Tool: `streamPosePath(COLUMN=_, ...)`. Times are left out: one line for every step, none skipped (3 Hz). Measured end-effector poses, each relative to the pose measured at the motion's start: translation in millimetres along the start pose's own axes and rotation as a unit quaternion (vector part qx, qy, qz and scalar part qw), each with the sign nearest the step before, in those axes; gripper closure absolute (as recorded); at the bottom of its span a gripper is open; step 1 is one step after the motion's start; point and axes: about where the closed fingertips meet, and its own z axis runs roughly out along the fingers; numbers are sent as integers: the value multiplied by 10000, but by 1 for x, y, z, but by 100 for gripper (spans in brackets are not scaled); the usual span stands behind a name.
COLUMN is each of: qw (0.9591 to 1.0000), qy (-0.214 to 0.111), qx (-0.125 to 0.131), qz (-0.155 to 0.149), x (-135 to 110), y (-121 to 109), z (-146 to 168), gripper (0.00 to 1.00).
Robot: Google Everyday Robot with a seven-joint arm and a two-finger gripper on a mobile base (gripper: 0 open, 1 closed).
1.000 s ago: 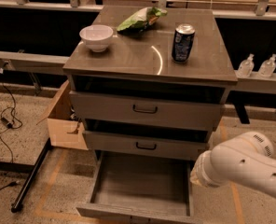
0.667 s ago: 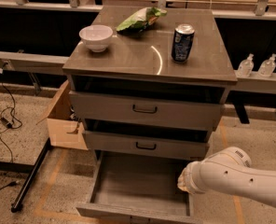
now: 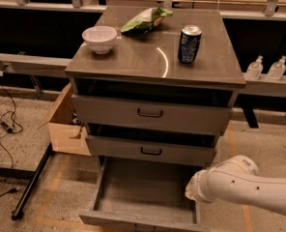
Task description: Close bottom drawer
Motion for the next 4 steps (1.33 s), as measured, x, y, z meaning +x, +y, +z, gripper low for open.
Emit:
streamPosePath(qw=9995, qy=-254, qx=58, qz=193, x=18, y=7, z=38, gripper=100)
streamPosePath(qw=9983, qy=-547, qx=90, qz=169, x=24, y=15, z=78, gripper=100)
streamPosePath(qw=9982, qy=-597, qx=-11, qz=8, x=33, y=27, z=117, gripper=100)
streamPosePath(qw=9985, qy=-505, qx=-221, qz=-33, x=52, y=40, z=166, gripper=100)
